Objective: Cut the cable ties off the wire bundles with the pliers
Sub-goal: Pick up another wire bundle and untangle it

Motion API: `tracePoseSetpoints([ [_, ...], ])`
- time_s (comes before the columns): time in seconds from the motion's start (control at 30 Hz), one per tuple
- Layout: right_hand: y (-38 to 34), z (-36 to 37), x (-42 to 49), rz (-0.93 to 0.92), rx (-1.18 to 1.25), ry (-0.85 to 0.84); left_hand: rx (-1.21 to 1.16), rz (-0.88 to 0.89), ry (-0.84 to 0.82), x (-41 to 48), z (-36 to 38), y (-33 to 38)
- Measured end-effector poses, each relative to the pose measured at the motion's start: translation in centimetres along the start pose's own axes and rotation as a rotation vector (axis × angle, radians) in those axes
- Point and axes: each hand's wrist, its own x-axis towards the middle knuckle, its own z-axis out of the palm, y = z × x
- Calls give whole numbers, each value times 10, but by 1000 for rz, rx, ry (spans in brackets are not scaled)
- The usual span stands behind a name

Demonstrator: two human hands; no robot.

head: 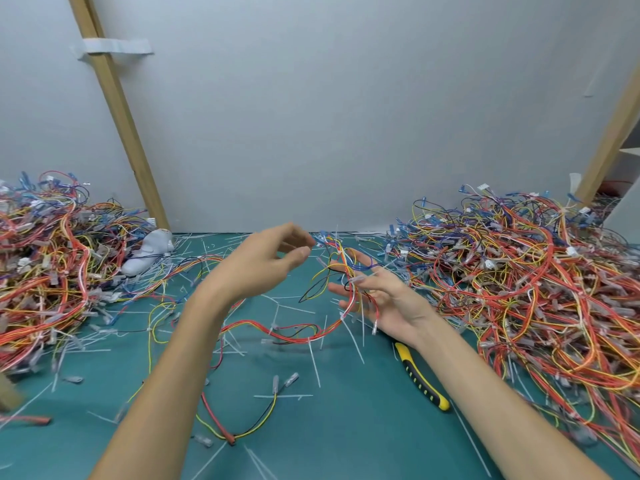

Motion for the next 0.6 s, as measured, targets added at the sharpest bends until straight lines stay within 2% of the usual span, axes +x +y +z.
tracePoseSetpoints([
  [0.1, 0, 1, -1, -6, -13, -8, -33, 63, 17, 3, 18, 8],
  [0.27, -2, 4, -3, -16, 49, 15, 73, 133, 28, 7, 36, 13],
  [0.33, -3, 5, -2, -14, 102, 45, 117, 164, -6, 7, 36, 14],
  [0.47, -3, 8, -1, -61, 25, 95, 252, 195, -119, 6, 34, 14],
  [0.6, -4, 10, -1, -74, 68, 104, 104, 183, -187, 3, 23, 12],
])
